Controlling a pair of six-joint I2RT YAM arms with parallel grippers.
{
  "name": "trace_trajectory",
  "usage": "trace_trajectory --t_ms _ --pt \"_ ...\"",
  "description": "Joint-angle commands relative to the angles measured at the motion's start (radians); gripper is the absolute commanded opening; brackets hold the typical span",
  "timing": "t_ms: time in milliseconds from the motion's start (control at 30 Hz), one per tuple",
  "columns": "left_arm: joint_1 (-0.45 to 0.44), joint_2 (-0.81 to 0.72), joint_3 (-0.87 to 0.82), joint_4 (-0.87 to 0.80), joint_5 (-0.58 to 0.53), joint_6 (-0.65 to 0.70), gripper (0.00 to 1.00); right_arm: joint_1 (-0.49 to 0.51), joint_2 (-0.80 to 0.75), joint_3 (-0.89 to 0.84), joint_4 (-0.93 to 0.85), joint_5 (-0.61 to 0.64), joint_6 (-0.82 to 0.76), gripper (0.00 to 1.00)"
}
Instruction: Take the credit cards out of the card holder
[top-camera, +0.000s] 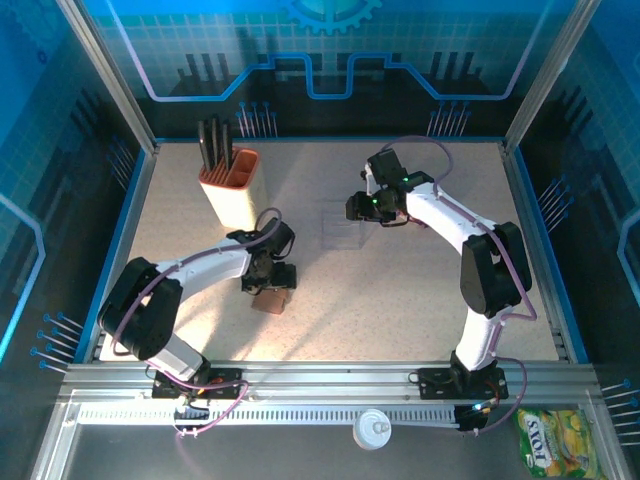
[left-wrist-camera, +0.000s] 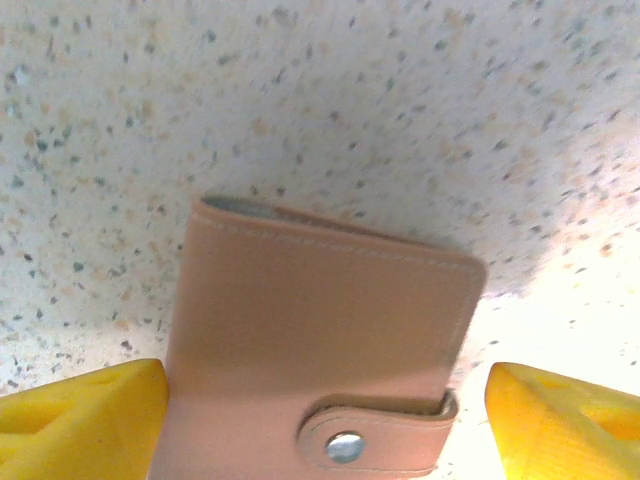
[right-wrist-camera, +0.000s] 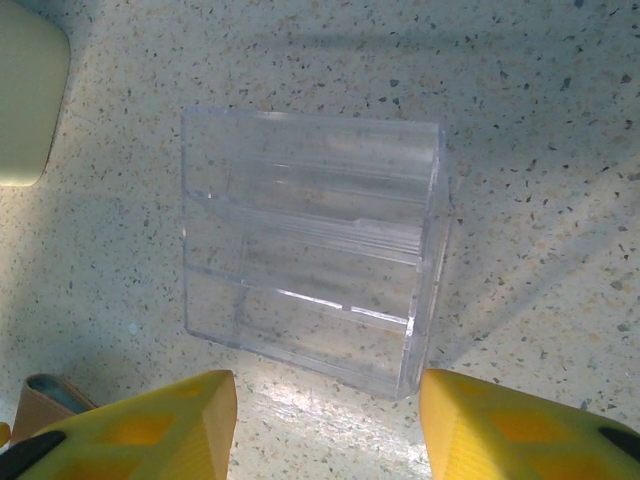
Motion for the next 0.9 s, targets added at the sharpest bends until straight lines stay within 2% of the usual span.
trace_trajectory --t_ms 0,200,367,700,867 --pt "-0.012 0.032 0.054 0.025 0.014 -0.013 0.83 -0.021 -0.034 -0.014 -0.017 0.006 -0.019 0.53" --pt "-0.021 0.090 0.120 0.026 0.023 -0.017 0.85 -0.034 -0.046 -0.024 -0.023 0.005 -0.024 0.53" --pt "-0.021 0.063 0.122 -0.074 -0.064 0.002 0.92 -0.042 -0.068 -0.045 -0.020 0.005 -0.027 0.53" --pt "-0.020 0.003 -0.023 -0.047 0.046 0.026 0.98 -0.047 -0.055 -0.066 0.005 -0.029 -0.011 0.53" --pt "-0.021 0.059 -0.002 -0.076 0.010 0.058 0.99 -0.047 -0.063 -0.061 0.000 -0.020 -0.014 0.53"
